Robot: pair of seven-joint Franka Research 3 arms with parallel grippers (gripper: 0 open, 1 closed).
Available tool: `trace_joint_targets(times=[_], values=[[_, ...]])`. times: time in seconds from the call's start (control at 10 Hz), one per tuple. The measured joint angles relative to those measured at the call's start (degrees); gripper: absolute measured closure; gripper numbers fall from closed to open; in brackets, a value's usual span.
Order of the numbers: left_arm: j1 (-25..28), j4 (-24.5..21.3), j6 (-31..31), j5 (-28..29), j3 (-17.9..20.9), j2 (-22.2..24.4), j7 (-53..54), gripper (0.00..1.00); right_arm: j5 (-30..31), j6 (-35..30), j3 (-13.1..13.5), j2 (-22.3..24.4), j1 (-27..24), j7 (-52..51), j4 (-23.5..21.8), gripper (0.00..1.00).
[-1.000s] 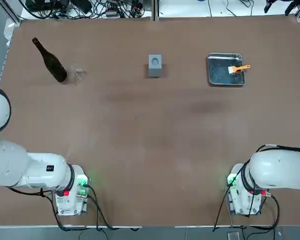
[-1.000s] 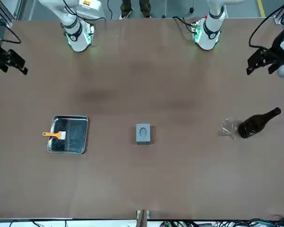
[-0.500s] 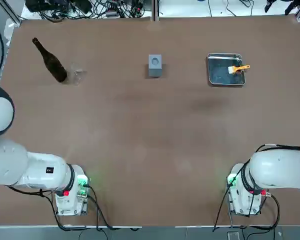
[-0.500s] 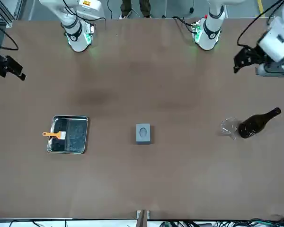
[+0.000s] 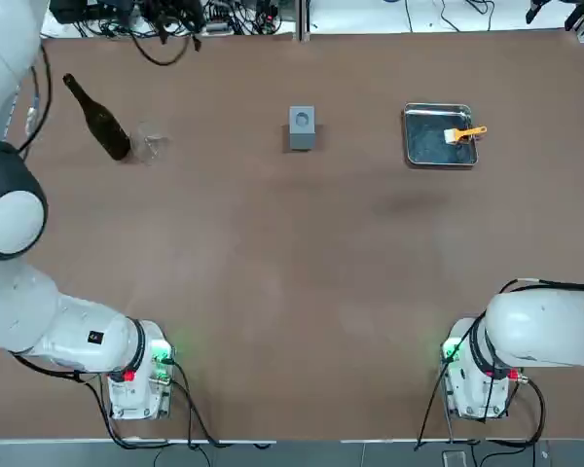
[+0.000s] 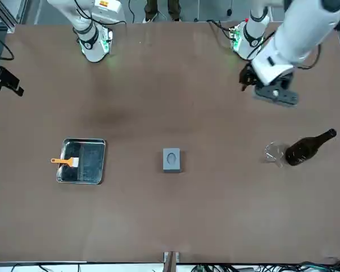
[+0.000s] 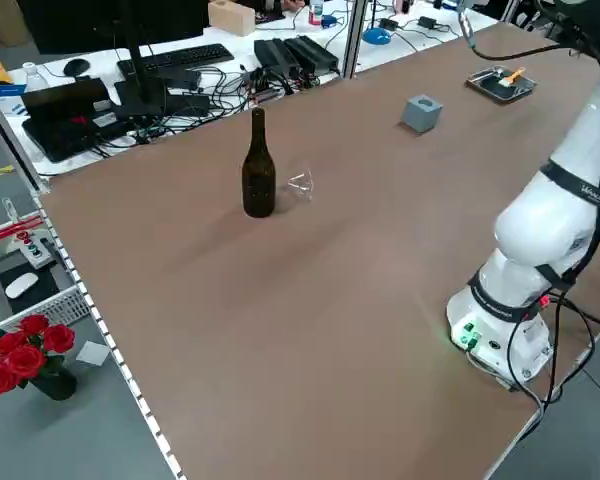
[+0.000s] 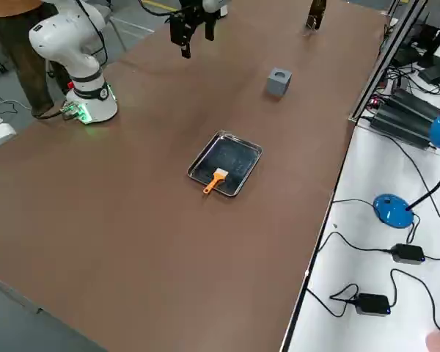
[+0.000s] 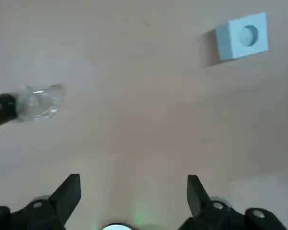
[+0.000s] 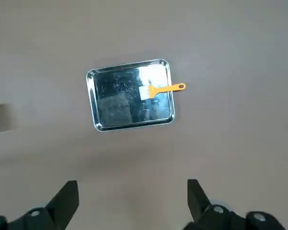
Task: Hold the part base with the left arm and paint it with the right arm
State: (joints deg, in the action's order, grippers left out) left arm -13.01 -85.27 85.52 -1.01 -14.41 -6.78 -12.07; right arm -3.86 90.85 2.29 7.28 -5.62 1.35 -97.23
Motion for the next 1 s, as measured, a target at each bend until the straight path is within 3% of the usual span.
trace_joint_targets(times=[0.3, 0.5, 0.7, 1.0], values=[[-9.5, -0.2, 5.5, 0.2, -0.5, -8.3, -6.1, 0.02, -3.9, 0.6, 0.3, -0.5, -2.2, -4.4, 0.0, 0.0], [-11.4, -0.1, 11.5, 0.2, -0.5, -11.8, -10.9, 0.01, -8.8, 1.8, 0.7, -3.2, -7.4, -11.8, 0.1, 0.0], [-13.7, 0.0, 12.8, 0.2, -0.5, -13.9, -12.6, 0.01, -15.5, 2.2, 0.8, -8.5, -13.1, -19.0, 1.9, 0.0], [-16.6, 0.1, 16.7, 0.2, -0.5, -16.5, -15.8, 0.01, -26.8, 2.3, 0.9, -21.7, -21.0, -32.9, 6.7, 0.0]])
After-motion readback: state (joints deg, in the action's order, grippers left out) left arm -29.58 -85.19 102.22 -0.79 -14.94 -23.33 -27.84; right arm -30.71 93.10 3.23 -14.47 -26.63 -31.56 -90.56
